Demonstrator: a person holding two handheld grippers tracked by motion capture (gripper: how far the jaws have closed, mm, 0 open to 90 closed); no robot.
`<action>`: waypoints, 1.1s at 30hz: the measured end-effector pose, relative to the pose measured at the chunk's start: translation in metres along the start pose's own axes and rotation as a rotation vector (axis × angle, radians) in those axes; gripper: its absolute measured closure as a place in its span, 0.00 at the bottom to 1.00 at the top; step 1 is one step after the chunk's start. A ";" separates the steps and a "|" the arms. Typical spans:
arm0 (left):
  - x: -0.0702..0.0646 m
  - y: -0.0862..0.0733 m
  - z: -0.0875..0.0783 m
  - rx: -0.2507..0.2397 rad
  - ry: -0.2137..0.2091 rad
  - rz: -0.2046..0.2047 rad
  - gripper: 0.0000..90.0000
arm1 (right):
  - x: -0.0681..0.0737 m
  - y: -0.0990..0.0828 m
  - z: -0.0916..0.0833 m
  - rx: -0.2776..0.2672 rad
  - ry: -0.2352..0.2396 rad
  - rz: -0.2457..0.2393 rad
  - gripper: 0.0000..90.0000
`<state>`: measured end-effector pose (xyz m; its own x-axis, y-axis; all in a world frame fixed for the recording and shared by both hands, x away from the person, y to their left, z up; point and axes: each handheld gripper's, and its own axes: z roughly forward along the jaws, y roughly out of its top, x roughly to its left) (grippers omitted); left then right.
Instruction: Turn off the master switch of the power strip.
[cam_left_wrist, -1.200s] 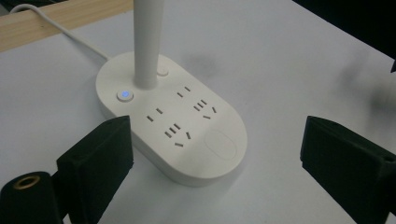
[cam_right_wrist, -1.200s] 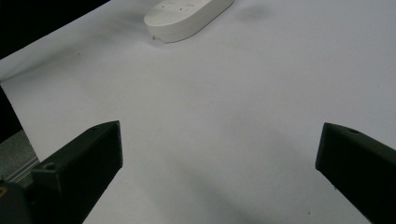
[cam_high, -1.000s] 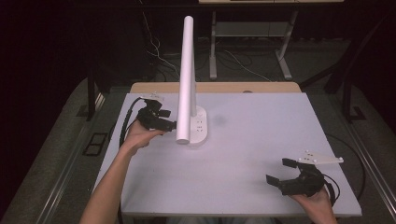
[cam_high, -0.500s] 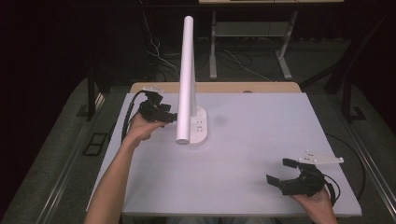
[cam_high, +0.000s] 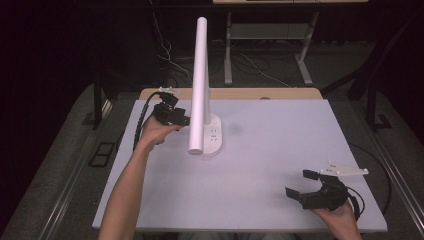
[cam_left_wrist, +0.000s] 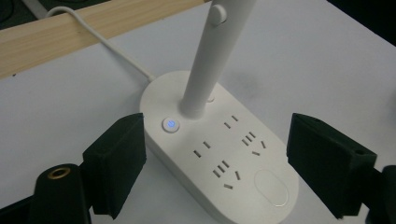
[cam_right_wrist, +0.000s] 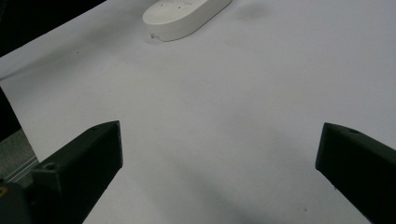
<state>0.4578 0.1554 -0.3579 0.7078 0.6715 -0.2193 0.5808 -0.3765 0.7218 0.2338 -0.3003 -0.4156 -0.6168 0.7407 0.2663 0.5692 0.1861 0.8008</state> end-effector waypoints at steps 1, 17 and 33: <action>0.001 -0.001 0.001 -0.002 0.004 -0.012 0.21 | 0.000 0.000 0.000 0.000 0.001 0.000 0.00; 0.017 -0.006 0.019 0.000 0.027 -0.055 0.29 | -0.002 -0.001 0.000 0.005 -0.005 -0.003 0.00; 0.031 -0.008 0.034 -0.072 -0.006 -0.120 0.37 | -0.004 -0.003 -0.001 0.002 -0.015 0.004 0.00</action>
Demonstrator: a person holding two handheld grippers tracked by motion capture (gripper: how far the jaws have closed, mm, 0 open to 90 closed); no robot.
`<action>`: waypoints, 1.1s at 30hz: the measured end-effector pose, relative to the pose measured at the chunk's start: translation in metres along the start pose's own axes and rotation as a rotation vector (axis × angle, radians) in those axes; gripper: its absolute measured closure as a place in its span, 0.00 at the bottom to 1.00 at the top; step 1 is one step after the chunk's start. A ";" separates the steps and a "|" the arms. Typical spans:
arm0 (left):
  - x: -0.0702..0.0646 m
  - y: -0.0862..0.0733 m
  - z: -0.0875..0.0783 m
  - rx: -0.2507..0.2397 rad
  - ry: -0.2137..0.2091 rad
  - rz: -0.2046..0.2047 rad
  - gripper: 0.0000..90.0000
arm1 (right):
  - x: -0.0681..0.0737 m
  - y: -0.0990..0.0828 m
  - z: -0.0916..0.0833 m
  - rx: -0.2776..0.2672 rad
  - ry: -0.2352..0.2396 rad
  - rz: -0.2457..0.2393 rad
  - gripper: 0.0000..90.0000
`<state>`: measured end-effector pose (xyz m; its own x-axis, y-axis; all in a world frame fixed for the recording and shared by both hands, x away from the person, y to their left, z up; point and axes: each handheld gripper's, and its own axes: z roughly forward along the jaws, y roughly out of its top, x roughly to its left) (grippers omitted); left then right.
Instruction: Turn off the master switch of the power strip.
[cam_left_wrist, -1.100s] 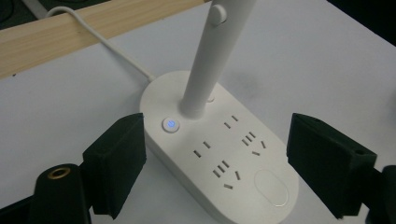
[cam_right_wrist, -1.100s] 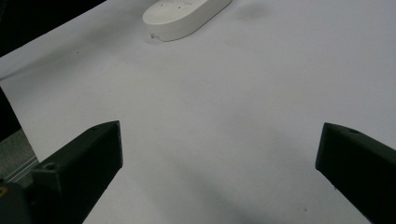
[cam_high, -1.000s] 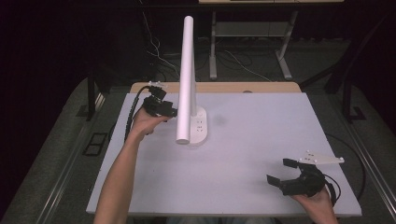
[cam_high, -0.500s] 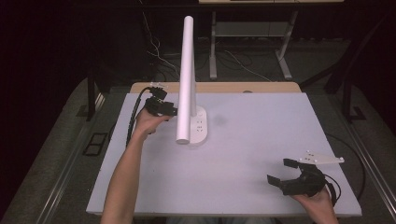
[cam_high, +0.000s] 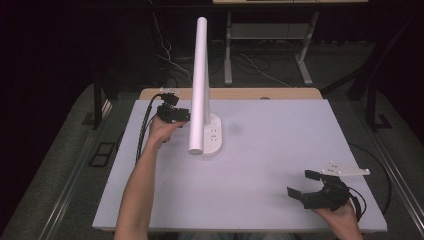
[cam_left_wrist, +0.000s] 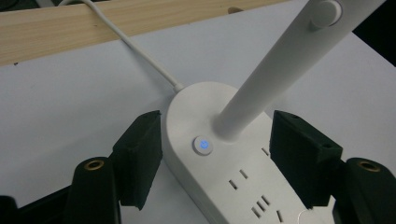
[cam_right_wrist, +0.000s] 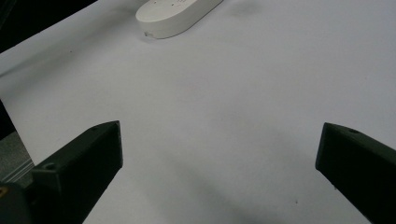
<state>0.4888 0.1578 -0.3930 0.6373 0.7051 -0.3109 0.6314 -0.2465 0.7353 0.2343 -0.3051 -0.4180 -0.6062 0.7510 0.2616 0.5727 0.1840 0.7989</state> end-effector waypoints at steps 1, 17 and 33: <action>0.001 0.000 0.001 -0.006 -0.004 -0.008 0.38 | 0.000 0.000 0.000 0.002 0.000 0.004 0.00; 0.005 -0.005 0.012 -0.011 -0.021 -0.035 0.62 | 0.000 0.000 0.001 0.009 -0.003 0.007 0.00; 0.002 -0.008 0.022 -0.017 -0.037 -0.060 0.89 | 0.000 -0.001 0.001 0.010 -0.005 0.002 0.00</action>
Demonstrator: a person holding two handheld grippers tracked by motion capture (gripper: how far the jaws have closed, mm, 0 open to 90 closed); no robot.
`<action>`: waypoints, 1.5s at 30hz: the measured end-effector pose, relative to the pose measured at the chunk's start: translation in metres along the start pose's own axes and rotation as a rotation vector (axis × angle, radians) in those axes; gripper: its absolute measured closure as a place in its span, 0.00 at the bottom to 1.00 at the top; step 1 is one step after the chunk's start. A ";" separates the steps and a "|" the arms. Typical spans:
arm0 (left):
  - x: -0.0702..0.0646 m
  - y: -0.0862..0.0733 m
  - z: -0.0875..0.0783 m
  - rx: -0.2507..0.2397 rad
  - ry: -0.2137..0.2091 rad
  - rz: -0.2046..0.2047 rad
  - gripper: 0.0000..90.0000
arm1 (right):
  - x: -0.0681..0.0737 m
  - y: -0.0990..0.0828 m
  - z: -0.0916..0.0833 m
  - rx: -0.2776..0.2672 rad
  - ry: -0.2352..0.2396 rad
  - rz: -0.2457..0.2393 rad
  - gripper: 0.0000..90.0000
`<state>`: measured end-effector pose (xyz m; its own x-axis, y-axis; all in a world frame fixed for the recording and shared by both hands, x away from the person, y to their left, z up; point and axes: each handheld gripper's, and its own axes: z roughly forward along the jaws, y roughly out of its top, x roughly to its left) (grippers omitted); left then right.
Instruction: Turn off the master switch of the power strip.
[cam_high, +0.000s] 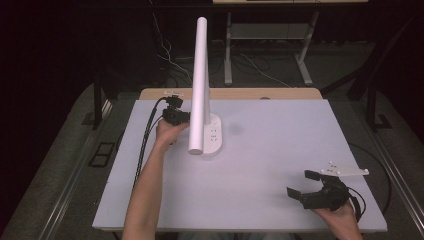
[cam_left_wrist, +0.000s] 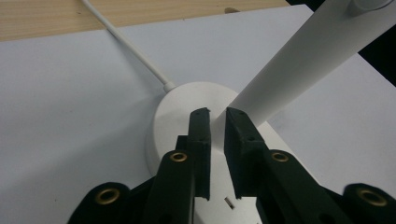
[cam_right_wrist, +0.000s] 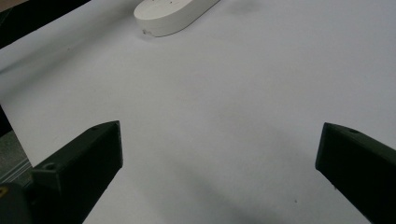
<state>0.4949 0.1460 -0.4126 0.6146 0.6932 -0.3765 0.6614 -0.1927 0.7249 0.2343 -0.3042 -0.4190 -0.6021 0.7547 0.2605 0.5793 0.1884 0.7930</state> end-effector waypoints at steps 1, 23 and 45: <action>0.000 0.000 0.000 0.003 0.002 0.000 0.91 | 0.000 0.000 0.000 0.000 0.000 -0.001 0.00; 0.003 -0.010 0.013 0.028 0.038 -0.017 0.99 | -0.002 0.000 -0.001 -0.002 -0.004 0.002 0.00; 0.004 -0.013 0.016 0.032 0.045 -0.060 1.00 | -0.002 0.000 -0.003 -0.007 -0.007 -0.003 0.00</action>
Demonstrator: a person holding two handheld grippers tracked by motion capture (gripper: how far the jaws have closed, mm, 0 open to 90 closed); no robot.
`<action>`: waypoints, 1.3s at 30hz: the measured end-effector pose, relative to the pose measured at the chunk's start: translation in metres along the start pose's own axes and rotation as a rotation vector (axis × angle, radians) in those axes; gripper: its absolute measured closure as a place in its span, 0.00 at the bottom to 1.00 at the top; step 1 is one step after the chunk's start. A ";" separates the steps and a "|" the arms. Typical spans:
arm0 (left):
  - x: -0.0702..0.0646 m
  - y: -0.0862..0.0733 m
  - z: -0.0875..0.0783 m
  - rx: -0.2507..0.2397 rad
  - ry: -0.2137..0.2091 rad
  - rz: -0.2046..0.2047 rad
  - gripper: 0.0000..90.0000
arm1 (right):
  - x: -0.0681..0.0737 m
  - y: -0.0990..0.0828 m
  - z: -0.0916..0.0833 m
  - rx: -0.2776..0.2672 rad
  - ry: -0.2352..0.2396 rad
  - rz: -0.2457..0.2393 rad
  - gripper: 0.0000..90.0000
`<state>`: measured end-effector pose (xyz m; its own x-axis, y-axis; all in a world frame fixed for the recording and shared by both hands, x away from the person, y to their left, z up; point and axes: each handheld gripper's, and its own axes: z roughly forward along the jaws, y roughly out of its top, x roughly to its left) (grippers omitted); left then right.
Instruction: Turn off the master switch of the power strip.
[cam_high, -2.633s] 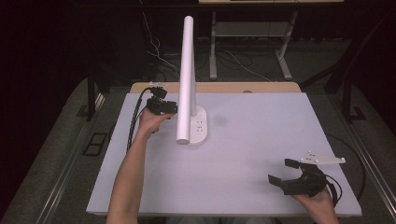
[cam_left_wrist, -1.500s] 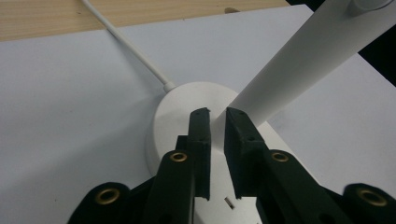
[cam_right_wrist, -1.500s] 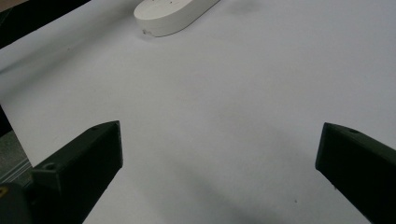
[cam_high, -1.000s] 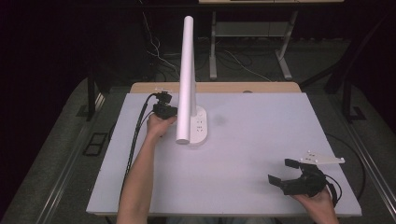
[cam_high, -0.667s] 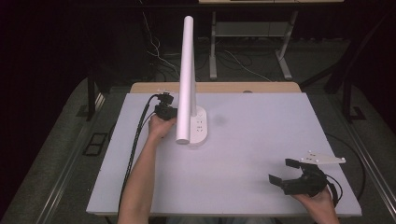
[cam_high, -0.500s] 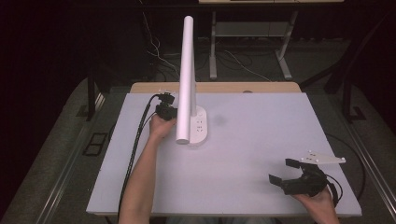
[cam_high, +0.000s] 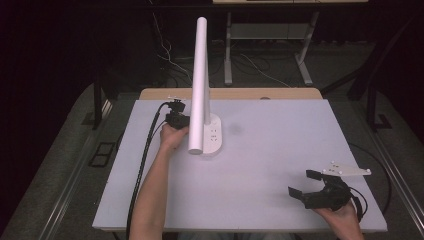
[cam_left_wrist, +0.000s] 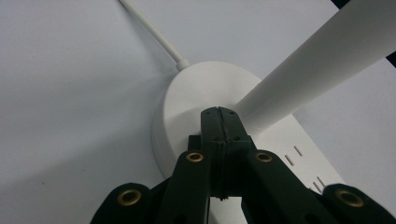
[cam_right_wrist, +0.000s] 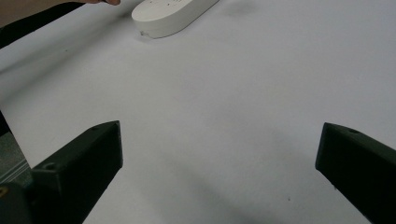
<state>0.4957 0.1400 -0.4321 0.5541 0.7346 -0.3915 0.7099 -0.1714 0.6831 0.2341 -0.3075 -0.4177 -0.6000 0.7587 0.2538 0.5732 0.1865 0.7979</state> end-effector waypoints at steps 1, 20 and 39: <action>0.000 0.000 0.000 0.003 0.004 0.003 1.00 | 0.000 0.000 0.000 0.000 0.000 0.000 0.00; -0.001 0.000 0.001 0.000 0.002 -0.044 1.00 | -0.001 -0.001 -0.004 -0.011 -0.005 -0.010 0.00; -0.007 0.004 -0.003 0.028 0.032 -0.003 1.00 | -0.002 0.000 -0.004 -0.010 -0.005 0.003 0.00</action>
<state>0.4933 0.1365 -0.4245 0.5383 0.7557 -0.3731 0.7236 -0.1875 0.6642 0.2330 -0.3117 -0.4162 -0.5953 0.7625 0.2535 0.5694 0.1776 0.8027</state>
